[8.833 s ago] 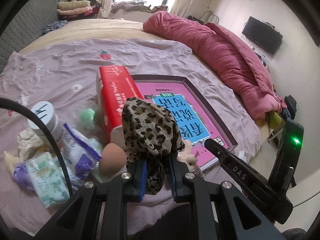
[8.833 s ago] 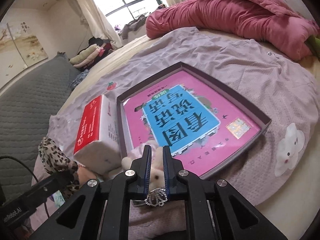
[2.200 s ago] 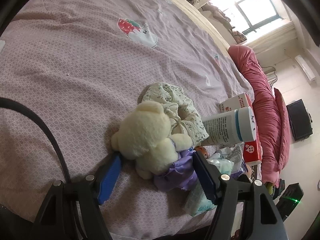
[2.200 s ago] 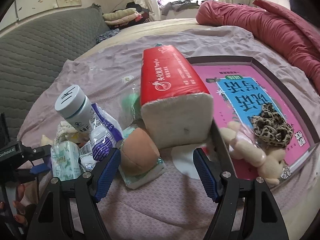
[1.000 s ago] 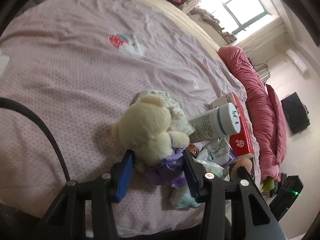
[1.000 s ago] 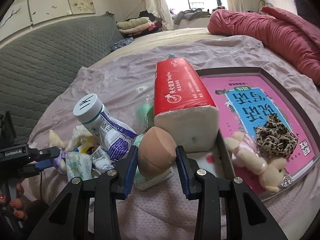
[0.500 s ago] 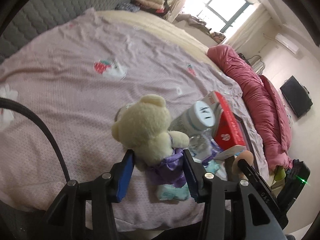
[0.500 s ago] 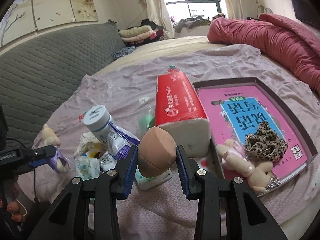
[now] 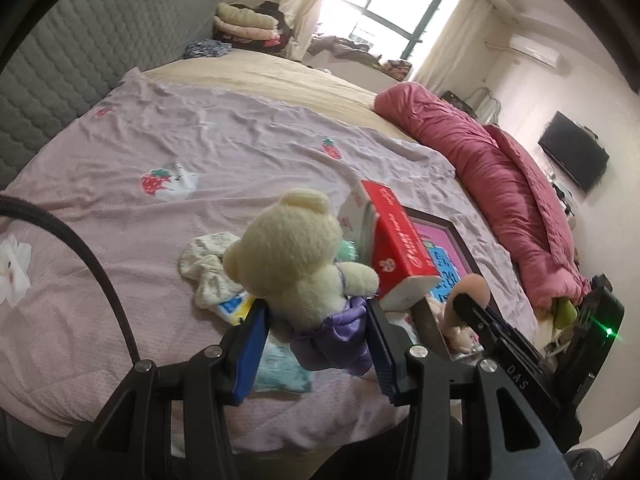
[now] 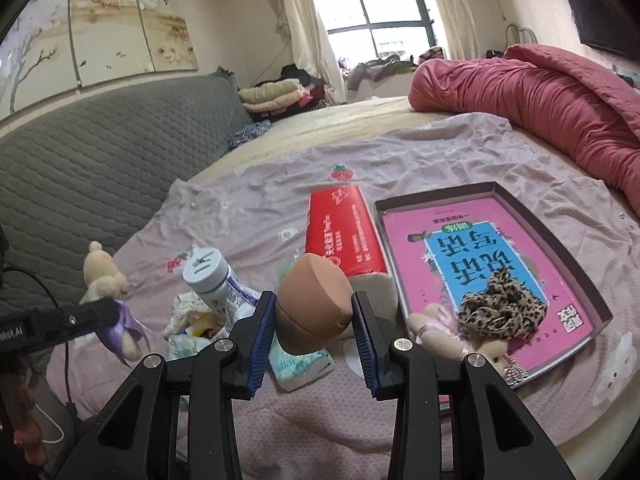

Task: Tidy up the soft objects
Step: 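Lift and carry the teddy bear and sponge toward the tray with both tools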

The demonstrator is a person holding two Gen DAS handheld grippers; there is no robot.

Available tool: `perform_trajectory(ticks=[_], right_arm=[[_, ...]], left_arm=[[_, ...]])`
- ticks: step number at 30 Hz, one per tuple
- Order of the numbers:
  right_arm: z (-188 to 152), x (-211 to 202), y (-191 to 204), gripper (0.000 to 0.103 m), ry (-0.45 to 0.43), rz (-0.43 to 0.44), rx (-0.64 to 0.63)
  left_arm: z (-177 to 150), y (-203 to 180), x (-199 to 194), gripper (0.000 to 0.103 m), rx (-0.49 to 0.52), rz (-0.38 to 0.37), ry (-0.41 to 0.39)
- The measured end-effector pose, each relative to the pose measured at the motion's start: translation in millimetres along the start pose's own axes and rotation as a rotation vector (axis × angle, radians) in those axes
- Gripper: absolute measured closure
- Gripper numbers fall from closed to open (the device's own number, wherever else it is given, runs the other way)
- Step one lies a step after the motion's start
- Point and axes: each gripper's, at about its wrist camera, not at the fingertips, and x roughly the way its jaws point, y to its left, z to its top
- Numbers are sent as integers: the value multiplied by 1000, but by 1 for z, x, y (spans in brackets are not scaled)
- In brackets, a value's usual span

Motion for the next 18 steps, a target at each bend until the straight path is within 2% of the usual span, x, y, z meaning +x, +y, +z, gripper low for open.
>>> perform_trajectory(ticks=[11, 18], right_arm=[[11, -36, -31, 64, -106, -41, 52], [18, -61, -59, 64, -179, -117, 98]], left_arm=[[-6, -65, 5, 55, 107, -38, 14], [-6, -111, 13, 55, 174, -71, 24]])
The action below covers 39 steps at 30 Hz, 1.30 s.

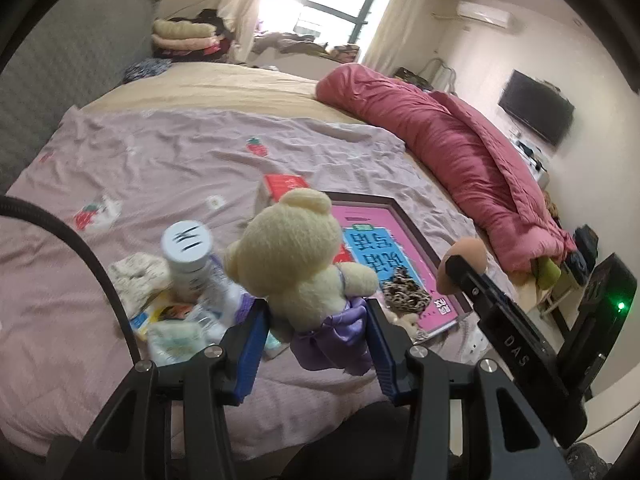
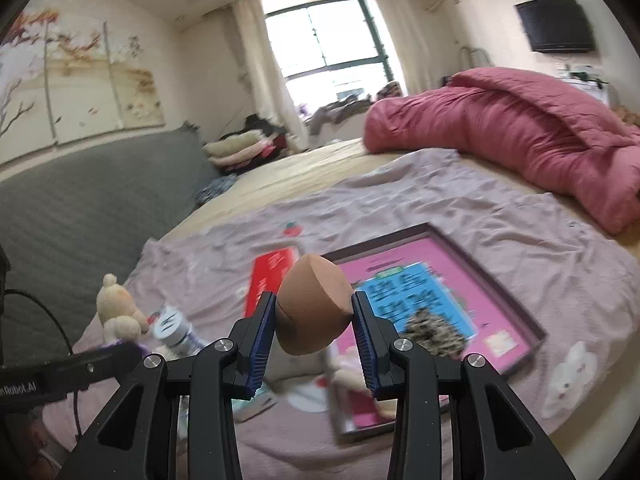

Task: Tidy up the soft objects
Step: 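Lift and carry the teddy bear and sponge toward the tray with both tools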

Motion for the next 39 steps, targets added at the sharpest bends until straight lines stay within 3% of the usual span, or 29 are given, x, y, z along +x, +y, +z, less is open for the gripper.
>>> perform_trajectory(ticks=[9, 20, 39], right_arm=[[21, -27, -36, 64, -102, -84, 44], [22, -29, -59, 64, -115, -141, 82], [22, -13, -109, 64, -109, -203, 178]], left_arm=[[14, -48, 22, 55, 77, -58, 7], [15, -86, 59, 55, 159, -97, 47], [23, -129, 131, 55, 214, -138, 123]])
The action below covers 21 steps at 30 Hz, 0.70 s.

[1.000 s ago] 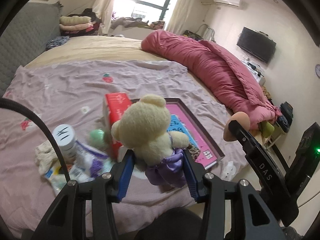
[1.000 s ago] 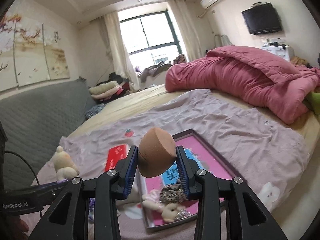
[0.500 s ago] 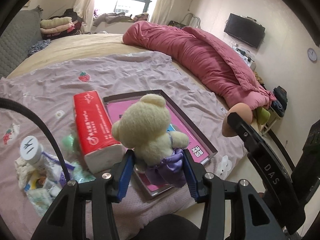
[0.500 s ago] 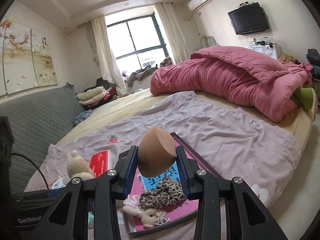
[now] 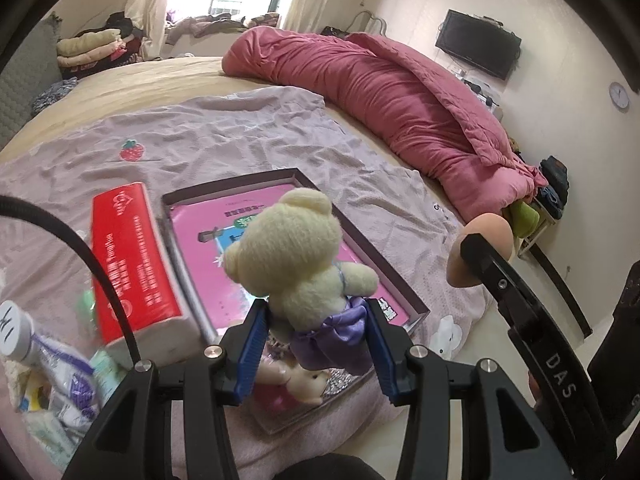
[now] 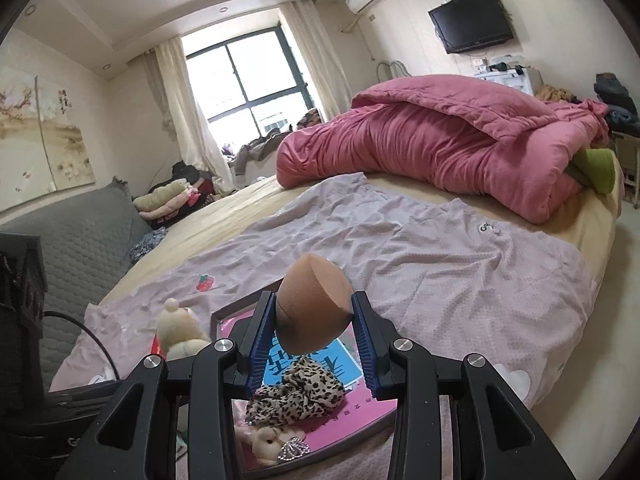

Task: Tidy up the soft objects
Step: 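Lift and carry the teddy bear and sponge toward the tray with both tools, then lower the teddy bear onto the tray with the left tool while the right tool releases the sponge there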

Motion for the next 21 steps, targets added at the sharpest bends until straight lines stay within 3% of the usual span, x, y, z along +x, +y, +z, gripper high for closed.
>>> perform_trajectory(ticks=[7, 21], right_arm=[[-3, 13, -15, 64, 30, -24, 27], [-25, 58, -37, 64, 213, -61, 29]], left_arm=[[6, -6, 30, 55, 27, -12, 50], [3, 8, 95, 54, -22, -26, 198]])
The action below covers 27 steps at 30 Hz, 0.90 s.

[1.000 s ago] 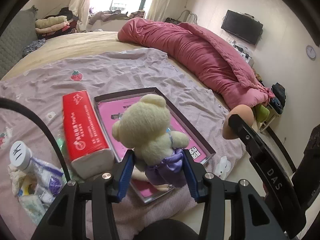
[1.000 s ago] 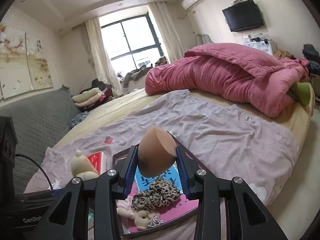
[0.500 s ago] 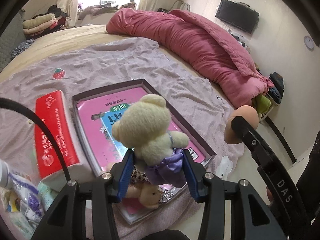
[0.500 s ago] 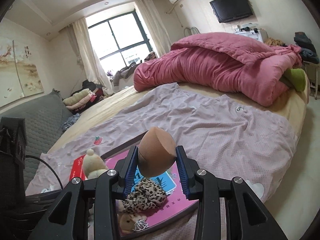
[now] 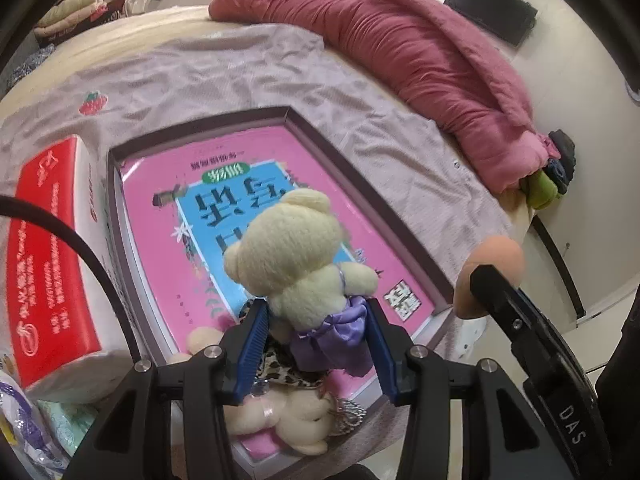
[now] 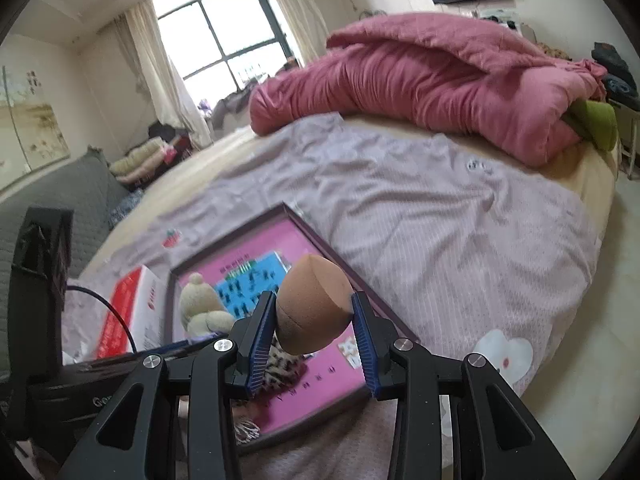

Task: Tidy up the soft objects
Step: 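Lower the teddy bear onto the tray with the left tool while the right tool releases the sponge there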

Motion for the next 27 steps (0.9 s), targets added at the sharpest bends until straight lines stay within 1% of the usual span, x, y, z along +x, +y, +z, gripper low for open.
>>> perform_trajectory(ticks=[6, 14, 18, 20, 27], right_arm=[[-10, 18, -2, 64, 78, -14, -14], [-18, 35, -1, 64, 146, -41, -43], [-21, 41, 1, 63, 164, -68, -63], [-22, 43, 3, 63, 162, -91, -86], [-25, 47, 7, 61, 168, -127, -125]], left_arm=[[-2, 4, 12, 54, -3, -1, 33], [-3, 5, 15, 54, -4, 0, 32], [-2, 4, 16, 54, -2, 4, 35], [-2, 4, 16, 54, -3, 4, 34], [-2, 4, 17, 54, -1, 6, 38]])
